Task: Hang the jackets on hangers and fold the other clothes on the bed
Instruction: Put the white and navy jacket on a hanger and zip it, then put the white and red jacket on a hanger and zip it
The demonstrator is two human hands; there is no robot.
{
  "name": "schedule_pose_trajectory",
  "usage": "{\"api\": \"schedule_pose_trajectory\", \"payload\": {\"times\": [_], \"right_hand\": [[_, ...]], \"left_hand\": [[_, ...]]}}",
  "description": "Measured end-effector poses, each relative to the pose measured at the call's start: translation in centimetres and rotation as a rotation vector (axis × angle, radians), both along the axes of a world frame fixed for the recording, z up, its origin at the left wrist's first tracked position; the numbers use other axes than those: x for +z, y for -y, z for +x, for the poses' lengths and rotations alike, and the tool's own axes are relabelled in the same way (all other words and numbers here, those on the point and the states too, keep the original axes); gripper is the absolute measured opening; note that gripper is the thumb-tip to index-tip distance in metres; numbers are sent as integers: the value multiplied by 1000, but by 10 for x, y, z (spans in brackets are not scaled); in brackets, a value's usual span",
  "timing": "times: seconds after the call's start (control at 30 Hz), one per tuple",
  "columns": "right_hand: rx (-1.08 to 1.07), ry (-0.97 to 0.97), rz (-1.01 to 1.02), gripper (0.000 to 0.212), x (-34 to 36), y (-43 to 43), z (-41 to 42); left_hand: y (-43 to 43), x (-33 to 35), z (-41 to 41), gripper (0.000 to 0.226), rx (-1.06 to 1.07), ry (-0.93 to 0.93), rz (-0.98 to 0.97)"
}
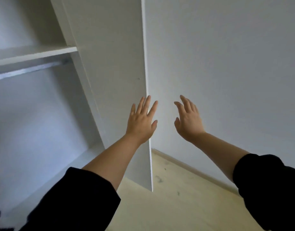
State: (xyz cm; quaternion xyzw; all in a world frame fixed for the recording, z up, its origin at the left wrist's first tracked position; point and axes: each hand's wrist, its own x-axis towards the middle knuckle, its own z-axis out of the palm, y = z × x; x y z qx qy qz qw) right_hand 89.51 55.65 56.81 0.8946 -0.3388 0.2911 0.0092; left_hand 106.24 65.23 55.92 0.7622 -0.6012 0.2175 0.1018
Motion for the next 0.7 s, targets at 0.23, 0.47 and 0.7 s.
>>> {"api": "schedule_pose_trajectory", "payload": {"times": [0.23,0.47,0.7], "right_hand": [[-379,-28,-7,56,-9,50,-199],[-666,-49,44,58,-24,109,-331],[-913,-26,136,57,-29,184,-425]], "left_hand": [[102,-12,-182,68,-336,21,41],[217,-23,-303,69,-603,63,59],[343,-34,-416,68,-844,120,126]]}}
